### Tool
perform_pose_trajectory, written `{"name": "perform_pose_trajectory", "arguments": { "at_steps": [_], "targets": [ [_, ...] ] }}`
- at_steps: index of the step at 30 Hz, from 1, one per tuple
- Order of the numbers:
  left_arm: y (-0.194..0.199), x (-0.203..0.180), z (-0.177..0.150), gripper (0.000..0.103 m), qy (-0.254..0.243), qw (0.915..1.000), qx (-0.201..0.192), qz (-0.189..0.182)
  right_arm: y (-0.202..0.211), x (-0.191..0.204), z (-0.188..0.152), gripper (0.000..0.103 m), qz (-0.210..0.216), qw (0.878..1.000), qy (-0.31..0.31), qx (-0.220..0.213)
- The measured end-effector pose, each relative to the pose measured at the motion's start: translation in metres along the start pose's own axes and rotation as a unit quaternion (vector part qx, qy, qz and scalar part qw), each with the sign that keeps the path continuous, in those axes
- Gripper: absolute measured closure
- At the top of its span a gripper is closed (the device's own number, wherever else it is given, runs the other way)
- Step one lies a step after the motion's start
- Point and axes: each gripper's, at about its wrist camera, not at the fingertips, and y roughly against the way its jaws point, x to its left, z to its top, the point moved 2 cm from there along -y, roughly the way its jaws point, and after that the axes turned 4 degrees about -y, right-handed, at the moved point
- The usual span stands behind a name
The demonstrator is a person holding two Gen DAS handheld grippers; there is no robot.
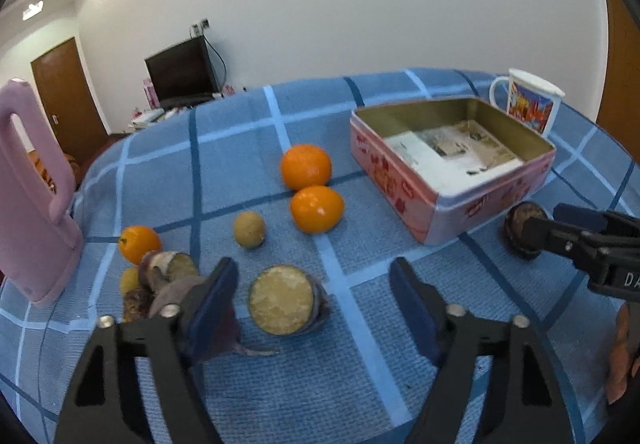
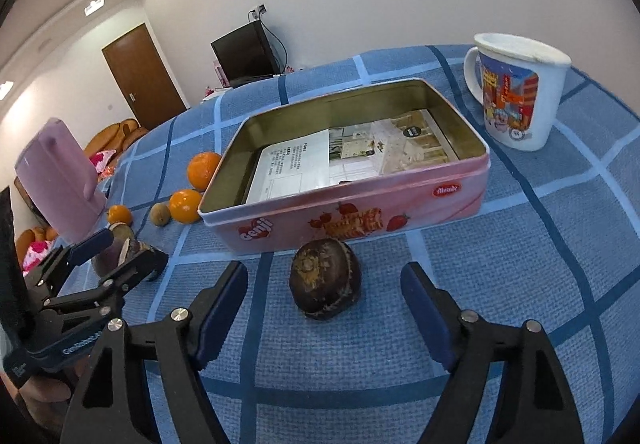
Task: Organize fruits
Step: 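Grasp the dark brown round fruit with the right tool while the left tool approaches the yellow slice, then grasp the cut yellow-fleshed round slice with the left tool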
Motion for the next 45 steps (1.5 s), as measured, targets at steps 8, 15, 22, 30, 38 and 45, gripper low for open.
{"name": "perform_pose_trajectory", "arguments": {
  "at_steps": [8, 15, 22, 30, 38, 45],
  "targets": [
    [-0.003, -0.003, 0.002, 0.032, -0.008, 0.9999, 0.002, 0.010, -0.012, 0.005, 0.001, 0.036, -0.003, 1.000, 0.009, 0.022],
    [0.001, -0.004, 0.002, 0.015, -0.012, 0.9999, -0.007, -0.004, -0.021, 0.008, 0.000, 0.059, 0.000, 0.999, 0.011, 0.043],
    [0.000, 0.009, -0.003, 0.025, 0.023, 0.9989, 0.000, -0.042, -0.016, 0.007, -0.003, 0.062, 0.007, 0.999, 0.011, 0.038],
    [0.000, 0.026, -0.008, 0.062, 0.055, 0.9977, 0.001, -0.040, 0.008, 0.012, -0.001, 0.062, 0.013, 1.000, 0.021, -0.012],
    [-0.001, 0.020, -0.009, 0.051, 0.030, 0.9990, 0.008, -0.032, 0.003, 0.008, -0.003, 0.062, 0.028, 1.000, 0.006, 0.007],
    [-0.007, -0.004, -0.009, 0.024, -0.028, 0.9989, 0.032, -0.019, 0.002, 0.010, -0.004, 0.062, 0.030, 0.999, 0.010, 0.010]
  ]
}}
